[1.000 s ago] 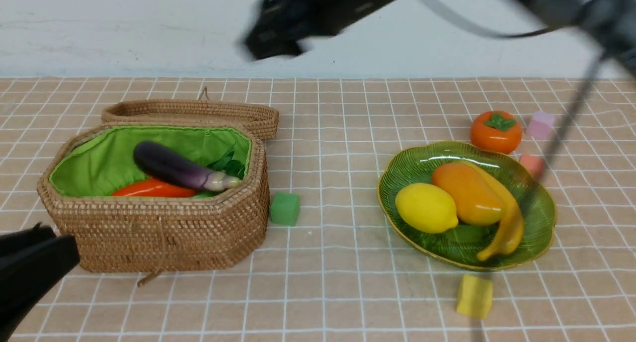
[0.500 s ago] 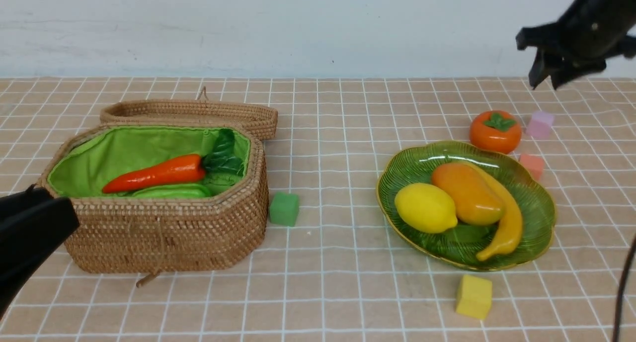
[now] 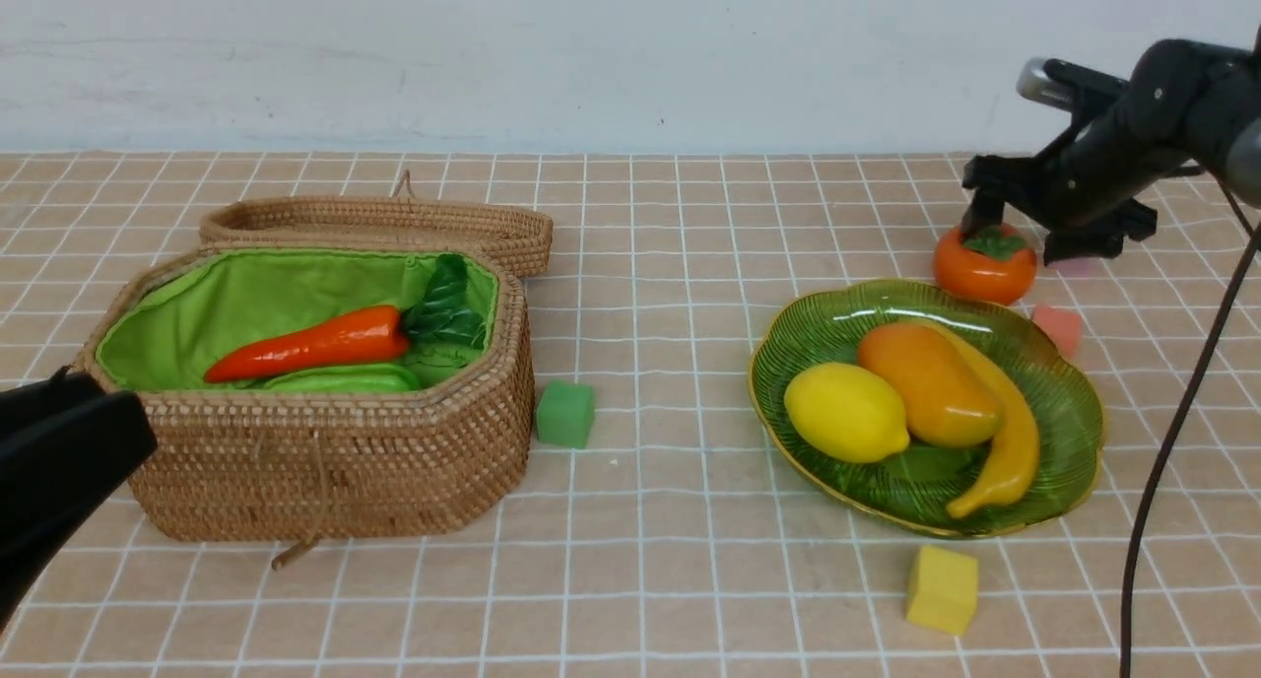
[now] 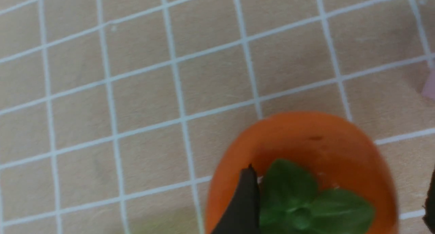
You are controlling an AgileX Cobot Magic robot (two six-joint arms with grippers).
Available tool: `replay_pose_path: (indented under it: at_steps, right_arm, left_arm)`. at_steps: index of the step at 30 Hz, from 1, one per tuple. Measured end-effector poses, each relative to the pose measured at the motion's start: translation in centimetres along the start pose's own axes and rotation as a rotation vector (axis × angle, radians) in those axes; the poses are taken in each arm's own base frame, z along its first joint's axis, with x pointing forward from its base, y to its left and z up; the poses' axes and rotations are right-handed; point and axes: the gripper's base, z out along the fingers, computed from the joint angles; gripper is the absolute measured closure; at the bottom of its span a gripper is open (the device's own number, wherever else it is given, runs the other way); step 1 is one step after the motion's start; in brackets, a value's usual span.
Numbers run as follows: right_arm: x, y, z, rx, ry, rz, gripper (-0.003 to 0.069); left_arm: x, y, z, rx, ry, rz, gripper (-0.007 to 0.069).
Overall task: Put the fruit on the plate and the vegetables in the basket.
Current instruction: Grab a tomato with your right arm and place it on the plate on the right.
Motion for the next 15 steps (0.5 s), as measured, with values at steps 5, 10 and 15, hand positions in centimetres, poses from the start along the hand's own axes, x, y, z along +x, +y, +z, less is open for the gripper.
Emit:
replay_pose_path:
  at_steps: [5, 10, 15]
  right_arm:
    - [0.1, -0.7, 0.8, -0.028, 0.001, 0.058, -0.0002]
    - [0.6, -0.5, 2.2, -0.091, -0.001, 0.135, 0.0012]
    - [0.9, -0.2, 3.1, -0.157, 0.003, 0.199, 0.0072]
  left_arm:
    - [0.1, 0.0, 0.0, -0.005, 0.011, 0.000, 0.0457]
    - [0.1, 0.0, 0.0, -0.005, 0.011, 0.000, 0.0459]
    - [0.1, 0.0, 0.0, -0.005, 0.012, 0.000, 0.0459]
